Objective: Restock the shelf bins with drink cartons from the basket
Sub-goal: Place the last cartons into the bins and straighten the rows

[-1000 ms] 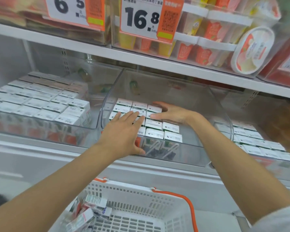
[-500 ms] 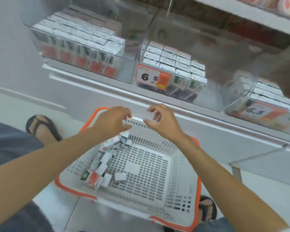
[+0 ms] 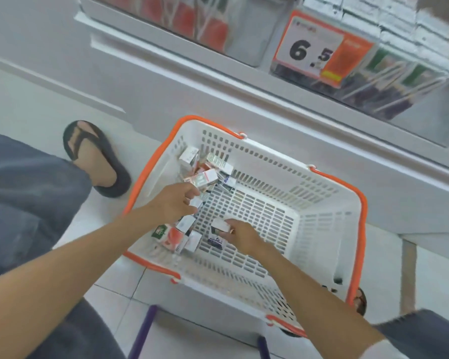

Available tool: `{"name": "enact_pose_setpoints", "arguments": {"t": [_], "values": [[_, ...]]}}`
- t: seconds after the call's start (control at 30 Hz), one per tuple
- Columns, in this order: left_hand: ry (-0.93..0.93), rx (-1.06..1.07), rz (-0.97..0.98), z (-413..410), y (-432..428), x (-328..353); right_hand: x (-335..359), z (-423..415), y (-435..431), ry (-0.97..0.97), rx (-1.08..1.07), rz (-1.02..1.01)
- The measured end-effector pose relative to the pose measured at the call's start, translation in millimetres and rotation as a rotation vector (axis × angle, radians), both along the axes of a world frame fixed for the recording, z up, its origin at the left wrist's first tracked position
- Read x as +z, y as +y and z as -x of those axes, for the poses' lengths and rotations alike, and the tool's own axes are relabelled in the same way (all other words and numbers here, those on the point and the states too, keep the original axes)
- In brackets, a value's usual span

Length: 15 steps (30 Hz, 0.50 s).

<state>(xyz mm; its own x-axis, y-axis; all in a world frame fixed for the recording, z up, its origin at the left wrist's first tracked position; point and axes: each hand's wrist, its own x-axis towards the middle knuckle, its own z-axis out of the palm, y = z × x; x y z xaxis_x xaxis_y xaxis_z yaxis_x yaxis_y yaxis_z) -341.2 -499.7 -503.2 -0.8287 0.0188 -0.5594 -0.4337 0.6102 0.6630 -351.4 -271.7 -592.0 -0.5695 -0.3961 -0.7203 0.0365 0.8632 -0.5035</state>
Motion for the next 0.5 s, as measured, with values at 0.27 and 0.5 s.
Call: {"name": "enact_pose_setpoints", "arguments": {"t": [0.27, 0.5], "values": [[-0.151, 0.091, -0.451, 0, 8, 13, 103, 45, -13, -0.126, -0.19, 0.493], [0.091, 0.419, -0.338, 14, -39, 15, 53, 75, -39, 0.125, -0.25, 0.365]]}}
